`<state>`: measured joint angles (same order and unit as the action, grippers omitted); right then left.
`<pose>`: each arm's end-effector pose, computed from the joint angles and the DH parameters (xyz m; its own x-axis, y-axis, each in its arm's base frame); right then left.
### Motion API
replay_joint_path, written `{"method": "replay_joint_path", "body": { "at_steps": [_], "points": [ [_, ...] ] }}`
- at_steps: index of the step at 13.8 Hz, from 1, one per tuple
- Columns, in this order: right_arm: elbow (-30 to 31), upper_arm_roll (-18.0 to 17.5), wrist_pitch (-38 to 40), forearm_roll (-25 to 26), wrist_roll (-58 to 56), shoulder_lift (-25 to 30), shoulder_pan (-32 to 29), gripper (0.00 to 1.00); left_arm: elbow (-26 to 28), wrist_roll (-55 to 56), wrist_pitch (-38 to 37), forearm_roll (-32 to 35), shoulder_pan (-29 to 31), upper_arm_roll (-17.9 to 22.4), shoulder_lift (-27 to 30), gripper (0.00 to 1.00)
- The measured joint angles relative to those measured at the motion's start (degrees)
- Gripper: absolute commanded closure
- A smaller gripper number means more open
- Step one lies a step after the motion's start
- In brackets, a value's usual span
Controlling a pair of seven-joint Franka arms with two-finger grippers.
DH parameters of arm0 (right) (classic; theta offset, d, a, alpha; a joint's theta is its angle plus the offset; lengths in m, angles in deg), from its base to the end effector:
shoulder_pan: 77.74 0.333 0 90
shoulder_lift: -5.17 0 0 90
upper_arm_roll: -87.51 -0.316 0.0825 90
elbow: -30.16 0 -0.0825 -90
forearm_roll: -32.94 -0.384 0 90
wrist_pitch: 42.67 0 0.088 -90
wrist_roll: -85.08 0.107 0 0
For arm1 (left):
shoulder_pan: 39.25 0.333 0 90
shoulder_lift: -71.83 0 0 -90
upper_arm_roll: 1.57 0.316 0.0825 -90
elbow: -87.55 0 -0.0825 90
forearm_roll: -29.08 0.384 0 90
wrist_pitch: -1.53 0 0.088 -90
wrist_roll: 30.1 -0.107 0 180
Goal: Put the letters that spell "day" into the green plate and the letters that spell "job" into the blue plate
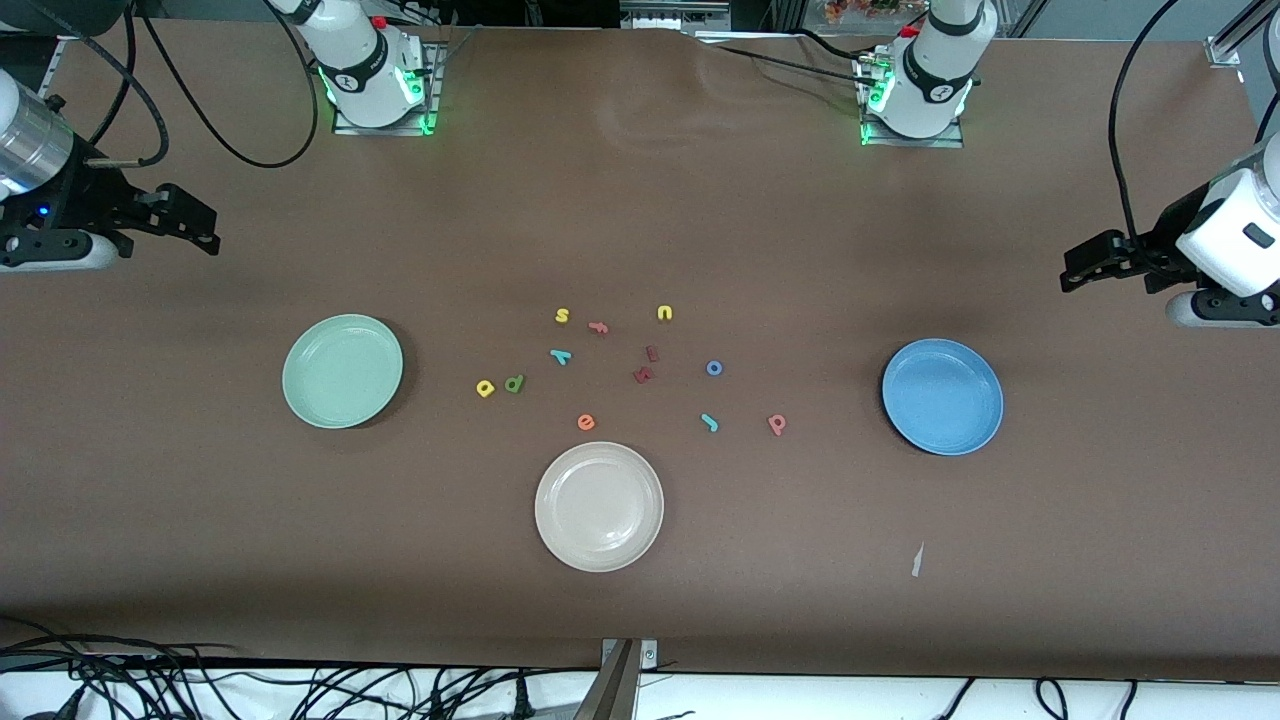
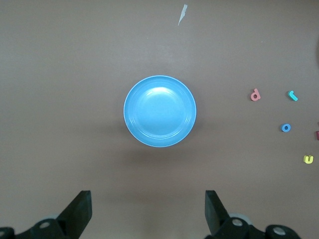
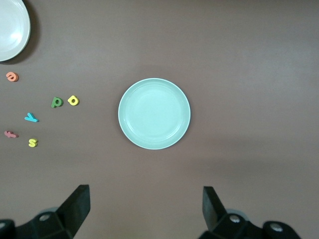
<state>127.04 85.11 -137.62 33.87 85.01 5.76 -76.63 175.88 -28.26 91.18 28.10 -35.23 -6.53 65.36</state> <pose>0.5545 0.0325 0.5807 0.9977 0.0638 -0.0234 0.0642 -0.9978 0.0165 0.5850 -0.0088 0.5736 0.9958 0.0153 -0.0902 0.0176 -0.9996 0.0239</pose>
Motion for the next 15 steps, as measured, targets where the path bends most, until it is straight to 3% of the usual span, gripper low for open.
{"method": "replay_joint_path", "body": {
  "at_steps": [4,7,15],
  "points": [
    [0.01,-0.33,-0.29,0.08,0.24,-6.74,6.62,0.00,-0.31,0.00,0.50,-2.34,0.55,0.25,-5.19,0.00],
    [0.05,-0.48,-5.35,0.21,8.59,-13.30,11.58,0.00,-0.43,0.01,4.30,-3.11,-1.15,-0.23,-10.04,0.00],
    [0.42,-0.53,-26.37,0.15,38.40,-28.16,18.99,0.00,-0.26,22.35,33.25,-3.16,-18.45,-0.70,-28.63,0.00]
  ]
}}
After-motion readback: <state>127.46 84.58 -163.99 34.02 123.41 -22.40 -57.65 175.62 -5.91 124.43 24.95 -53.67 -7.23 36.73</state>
